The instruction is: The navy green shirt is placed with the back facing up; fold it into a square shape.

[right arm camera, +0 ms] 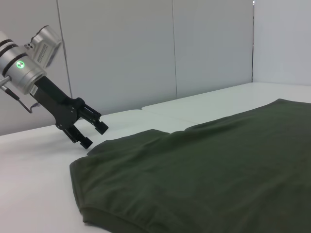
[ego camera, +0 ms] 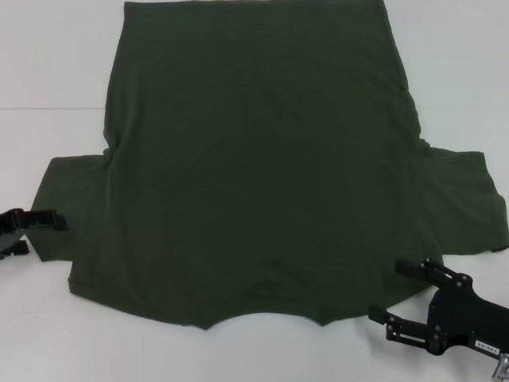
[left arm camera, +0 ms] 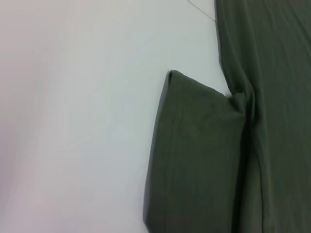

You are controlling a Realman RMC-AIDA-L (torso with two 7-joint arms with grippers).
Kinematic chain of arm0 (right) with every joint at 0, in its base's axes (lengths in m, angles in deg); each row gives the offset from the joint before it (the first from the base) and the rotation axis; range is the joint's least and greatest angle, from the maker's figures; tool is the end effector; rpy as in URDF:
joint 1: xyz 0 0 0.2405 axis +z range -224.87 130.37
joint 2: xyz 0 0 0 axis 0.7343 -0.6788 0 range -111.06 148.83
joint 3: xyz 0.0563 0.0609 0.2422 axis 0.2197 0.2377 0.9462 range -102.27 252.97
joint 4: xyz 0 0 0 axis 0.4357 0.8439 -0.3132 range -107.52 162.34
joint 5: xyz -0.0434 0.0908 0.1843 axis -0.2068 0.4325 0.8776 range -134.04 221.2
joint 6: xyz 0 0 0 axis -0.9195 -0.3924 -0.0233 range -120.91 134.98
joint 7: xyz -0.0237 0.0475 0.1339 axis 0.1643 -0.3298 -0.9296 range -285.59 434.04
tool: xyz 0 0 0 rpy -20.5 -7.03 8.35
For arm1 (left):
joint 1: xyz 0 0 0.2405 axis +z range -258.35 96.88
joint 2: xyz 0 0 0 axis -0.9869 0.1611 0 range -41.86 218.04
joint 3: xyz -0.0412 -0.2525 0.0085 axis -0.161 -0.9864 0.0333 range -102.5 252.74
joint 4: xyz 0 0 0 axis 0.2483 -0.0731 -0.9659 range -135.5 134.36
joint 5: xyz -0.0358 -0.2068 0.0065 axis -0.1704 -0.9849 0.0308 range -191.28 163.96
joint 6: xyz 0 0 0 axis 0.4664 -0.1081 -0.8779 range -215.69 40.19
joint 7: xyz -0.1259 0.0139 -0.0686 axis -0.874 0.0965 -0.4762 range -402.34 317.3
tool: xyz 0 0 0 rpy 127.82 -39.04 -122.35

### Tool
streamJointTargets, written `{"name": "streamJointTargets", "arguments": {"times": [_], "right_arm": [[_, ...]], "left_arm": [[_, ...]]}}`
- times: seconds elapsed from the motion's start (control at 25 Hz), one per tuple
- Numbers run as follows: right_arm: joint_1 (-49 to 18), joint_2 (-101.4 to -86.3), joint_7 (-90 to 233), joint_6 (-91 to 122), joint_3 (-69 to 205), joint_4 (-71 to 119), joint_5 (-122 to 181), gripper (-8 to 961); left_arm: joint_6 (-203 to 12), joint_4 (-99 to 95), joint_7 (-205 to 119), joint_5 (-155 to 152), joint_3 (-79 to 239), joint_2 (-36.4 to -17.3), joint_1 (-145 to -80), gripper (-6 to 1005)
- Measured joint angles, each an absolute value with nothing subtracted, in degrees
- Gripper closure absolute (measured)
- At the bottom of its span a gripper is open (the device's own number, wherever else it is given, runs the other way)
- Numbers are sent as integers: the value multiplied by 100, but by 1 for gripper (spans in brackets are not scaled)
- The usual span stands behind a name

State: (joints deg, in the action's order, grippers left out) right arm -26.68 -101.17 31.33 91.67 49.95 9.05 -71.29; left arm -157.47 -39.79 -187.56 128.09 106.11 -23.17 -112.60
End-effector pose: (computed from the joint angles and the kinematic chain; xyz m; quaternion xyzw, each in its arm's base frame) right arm 0.3308 0.2557 -0.0415 -0.9145 0.1744 0.2617 0.2544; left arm -0.3632 0.3601 0.0758 -0.6502 -0.7000 -0.1161 0.2714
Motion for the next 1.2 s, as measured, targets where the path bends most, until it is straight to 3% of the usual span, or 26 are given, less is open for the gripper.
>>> {"name": "streamJointTargets", "arguments": {"times": [1.2], "right_arm": [[-2704, -10117, 3133, 9158, 4968, 905, -7134, 29]], "left_arm": [[-15506, -3780, -18733, 12798, 10605, -2378, -11306, 144]]}}
